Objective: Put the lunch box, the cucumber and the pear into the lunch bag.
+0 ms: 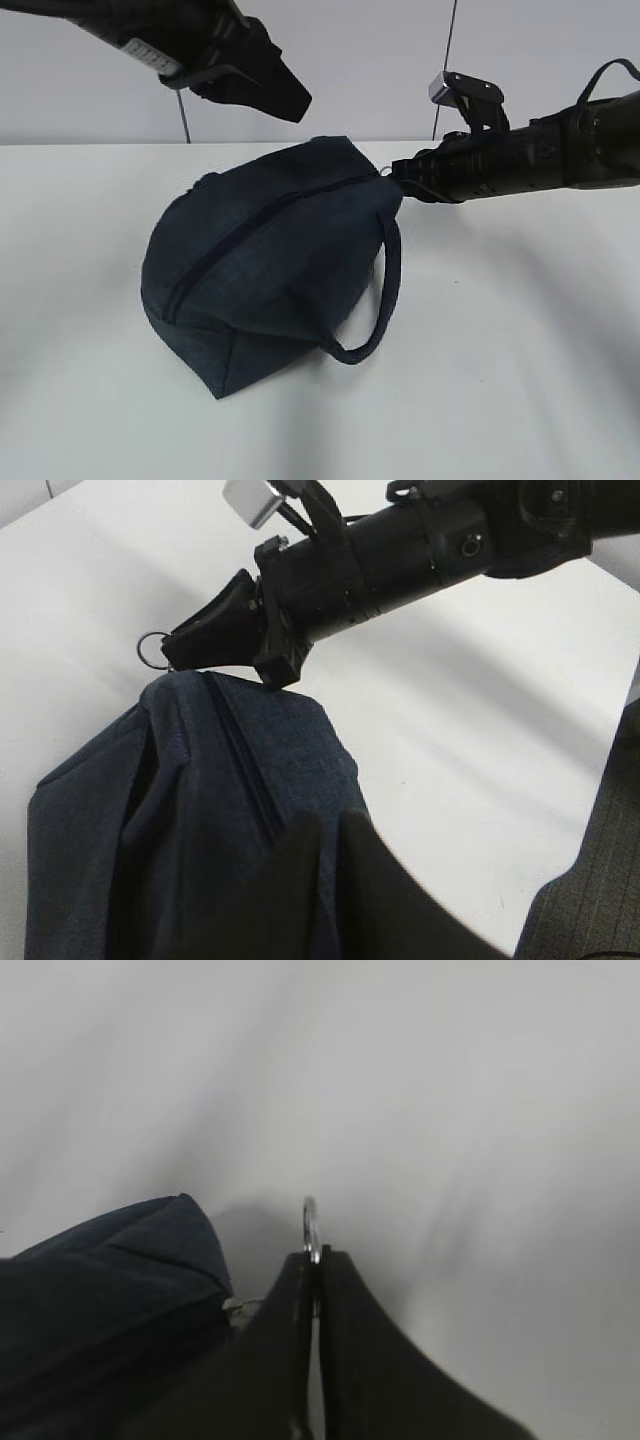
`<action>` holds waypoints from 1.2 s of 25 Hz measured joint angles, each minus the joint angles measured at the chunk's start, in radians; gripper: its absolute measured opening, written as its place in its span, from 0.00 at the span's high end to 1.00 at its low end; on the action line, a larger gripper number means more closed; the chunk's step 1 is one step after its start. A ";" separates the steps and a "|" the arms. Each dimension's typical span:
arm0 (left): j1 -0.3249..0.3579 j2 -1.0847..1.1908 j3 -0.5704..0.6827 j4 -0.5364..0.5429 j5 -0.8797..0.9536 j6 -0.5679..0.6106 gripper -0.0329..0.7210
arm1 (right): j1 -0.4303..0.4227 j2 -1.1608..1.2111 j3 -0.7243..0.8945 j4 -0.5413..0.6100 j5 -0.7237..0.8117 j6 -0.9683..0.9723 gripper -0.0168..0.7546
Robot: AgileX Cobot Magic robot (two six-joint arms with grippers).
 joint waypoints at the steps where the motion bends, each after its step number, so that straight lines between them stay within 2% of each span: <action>1: 0.000 0.000 0.000 0.000 0.000 0.001 0.95 | 0.000 0.000 0.000 0.000 0.000 0.000 0.98; 7: 0.000 0.000 0.000 0.010 0.001 0.001 0.95 | 0.000 0.000 0.000 0.011 -0.012 0.000 0.98; 12: 0.000 0.000 0.000 0.102 -0.023 -0.042 0.95 | -0.003 0.001 0.000 0.023 -0.069 0.000 0.95; 14: 0.000 0.000 0.000 0.131 -0.044 -0.077 0.95 | -0.003 0.001 0.000 0.026 -0.076 0.000 0.90; 20: 0.000 0.000 0.000 0.161 -0.121 -0.100 0.84 | -0.003 0.001 0.000 0.030 -0.078 0.000 0.51; 22: 0.000 0.000 0.000 0.166 -0.150 -0.100 0.78 | -0.003 0.001 0.000 0.030 -0.078 0.000 0.43; 27: 0.000 0.001 0.000 0.238 -0.206 -0.103 0.60 | -0.003 -0.023 0.000 0.030 -0.064 0.000 0.39; 30: 0.003 0.014 0.000 0.306 -0.224 -0.106 0.56 | -0.003 -0.062 0.000 0.010 -0.026 0.000 0.39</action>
